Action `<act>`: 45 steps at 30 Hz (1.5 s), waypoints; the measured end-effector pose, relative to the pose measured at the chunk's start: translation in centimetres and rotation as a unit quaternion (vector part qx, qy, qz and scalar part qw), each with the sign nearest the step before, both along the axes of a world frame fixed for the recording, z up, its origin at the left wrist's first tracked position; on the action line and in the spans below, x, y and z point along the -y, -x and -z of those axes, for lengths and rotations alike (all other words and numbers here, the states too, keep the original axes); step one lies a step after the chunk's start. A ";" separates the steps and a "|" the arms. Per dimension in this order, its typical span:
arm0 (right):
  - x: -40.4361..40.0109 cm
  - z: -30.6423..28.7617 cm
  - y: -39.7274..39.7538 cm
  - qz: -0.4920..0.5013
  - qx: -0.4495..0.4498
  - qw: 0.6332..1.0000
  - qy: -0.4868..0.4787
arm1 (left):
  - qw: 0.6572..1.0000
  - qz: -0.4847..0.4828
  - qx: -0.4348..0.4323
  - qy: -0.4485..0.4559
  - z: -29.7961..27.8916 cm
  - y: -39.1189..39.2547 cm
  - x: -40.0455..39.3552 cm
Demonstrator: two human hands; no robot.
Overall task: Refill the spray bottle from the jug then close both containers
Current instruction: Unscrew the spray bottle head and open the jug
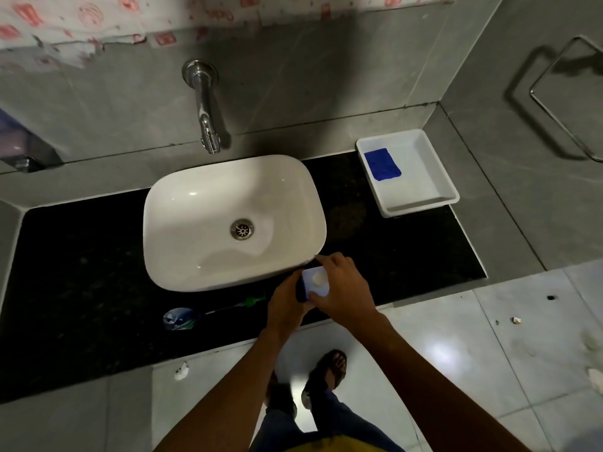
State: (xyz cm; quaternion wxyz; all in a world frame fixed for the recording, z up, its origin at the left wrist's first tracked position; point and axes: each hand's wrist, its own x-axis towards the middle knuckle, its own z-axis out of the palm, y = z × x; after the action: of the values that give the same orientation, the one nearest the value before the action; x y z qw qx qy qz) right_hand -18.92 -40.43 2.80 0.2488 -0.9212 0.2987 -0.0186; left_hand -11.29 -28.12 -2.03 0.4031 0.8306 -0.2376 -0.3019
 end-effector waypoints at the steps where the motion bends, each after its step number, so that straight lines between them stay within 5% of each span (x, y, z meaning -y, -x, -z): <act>1: 0.3 0.6 1.0 0.012 0.003 1.000 0.022 | 1.000 -0.004 -0.008 -0.002 -0.1 0.0 0.0; 8: 0.0 -1.7 -0.1 -0.084 0.032 0.994 -0.057 | 0.999 -0.025 0.015 -0.028 -0.1 0.1 -0.2; 12: -0.3 -1.7 -0.7 0.018 0.006 1.000 0.015 | 0.999 0.003 0.020 -0.036 0.0 0.5 -0.2; 18: 0.4 -2.1 -0.4 -0.073 0.012 0.991 -0.111 | 0.999 0.016 0.038 -0.036 0.1 0.6 -0.1; 22: -0.4 -1.4 -0.3 0.017 0.001 0.999 -0.045 | 0.999 -0.016 0.038 -0.034 -0.3 0.8 -0.2; 27: -0.4 -1.6 -0.6 -0.070 0.003 0.993 -0.096 | 0.999 -0.014 0.024 -0.038 0.0 0.4 -0.3; 31: -0.3 -1.4 -0.6 0.016 -0.016 0.999 -0.033 | 0.998 0.021 0.040 -0.038 0.1 0.4 -0.2; 39: 0.8 -2.4 -0.6 -0.048 0.028 0.997 -0.046 | 0.998 -0.004 -0.003 -0.069 0.9 0.2 -0.5; 45: 5.2 -0.4 1.1 0.079 0.018 0.996 -0.044 | 0.999 -0.025 -0.025 -0.022 0.8 -0.1 -0.3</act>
State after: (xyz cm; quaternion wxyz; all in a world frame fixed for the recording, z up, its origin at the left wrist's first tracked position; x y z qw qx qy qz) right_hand -19.98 -45.66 3.23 0.2922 -0.8822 0.3668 -0.0421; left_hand -11.21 -27.78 -2.79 0.3979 0.8372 -0.1994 -0.3178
